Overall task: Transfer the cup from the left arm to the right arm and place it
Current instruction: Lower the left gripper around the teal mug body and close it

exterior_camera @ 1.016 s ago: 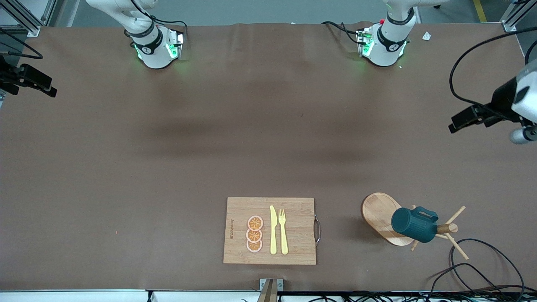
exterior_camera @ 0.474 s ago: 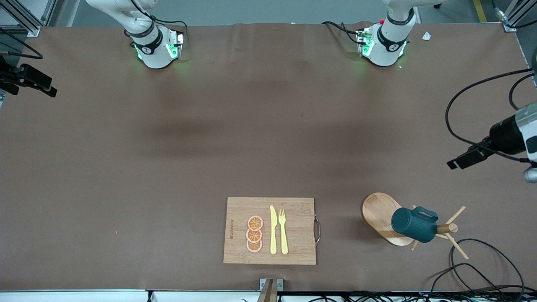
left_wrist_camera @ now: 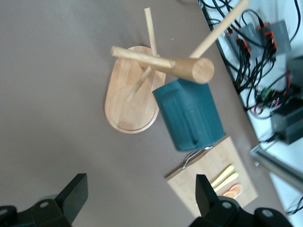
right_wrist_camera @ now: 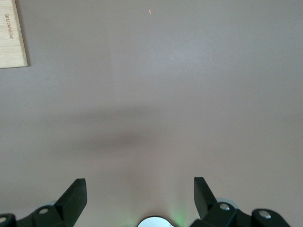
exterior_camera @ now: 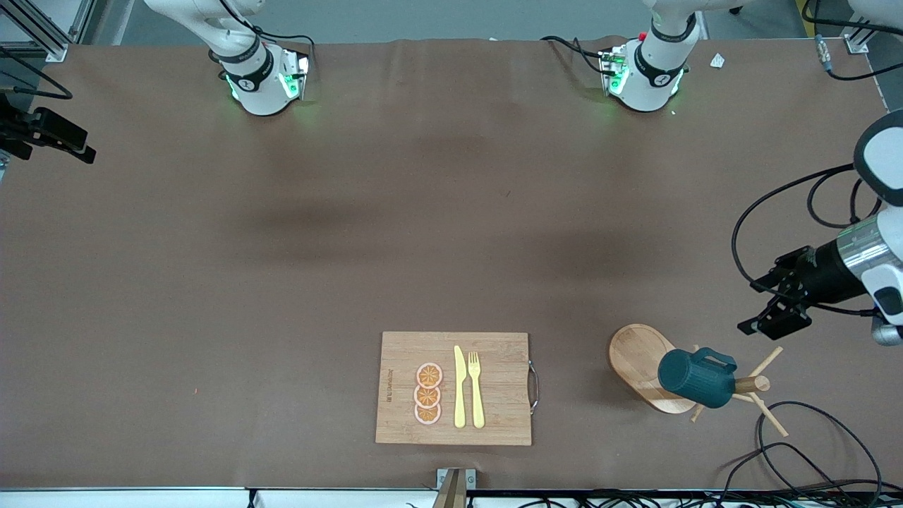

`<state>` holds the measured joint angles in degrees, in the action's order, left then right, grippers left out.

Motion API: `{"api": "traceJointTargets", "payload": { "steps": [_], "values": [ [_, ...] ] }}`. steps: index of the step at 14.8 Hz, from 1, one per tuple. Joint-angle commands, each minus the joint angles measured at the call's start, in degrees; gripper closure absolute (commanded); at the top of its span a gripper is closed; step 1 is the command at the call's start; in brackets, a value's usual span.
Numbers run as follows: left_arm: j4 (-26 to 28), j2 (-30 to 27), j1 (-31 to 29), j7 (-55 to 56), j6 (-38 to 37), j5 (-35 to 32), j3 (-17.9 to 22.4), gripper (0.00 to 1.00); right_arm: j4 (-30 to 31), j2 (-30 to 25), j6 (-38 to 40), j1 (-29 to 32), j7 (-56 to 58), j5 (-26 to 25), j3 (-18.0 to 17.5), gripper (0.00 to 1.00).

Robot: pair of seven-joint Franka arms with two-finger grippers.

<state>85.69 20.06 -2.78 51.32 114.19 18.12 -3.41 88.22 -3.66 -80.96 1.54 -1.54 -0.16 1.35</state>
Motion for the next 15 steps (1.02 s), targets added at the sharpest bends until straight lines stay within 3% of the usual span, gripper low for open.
{"api": "traceJointTargets", "payload": {
  "steps": [1, 15],
  "values": [
    [-0.7, 1.7, 0.5, 6.9, 3.1, 1.0, -0.2, 0.0, 1.1, -1.1, 0.0, 0.5, 0.7, 0.8, -0.2, 0.0],
    [-0.8, 8.9, 1.4, 10.2, 15.4, 10.4, -0.2, 0.0, 1.1, -1.1, 0.1, 0.6, 0.7, 0.8, -0.3, 0.0]
  ]
}}
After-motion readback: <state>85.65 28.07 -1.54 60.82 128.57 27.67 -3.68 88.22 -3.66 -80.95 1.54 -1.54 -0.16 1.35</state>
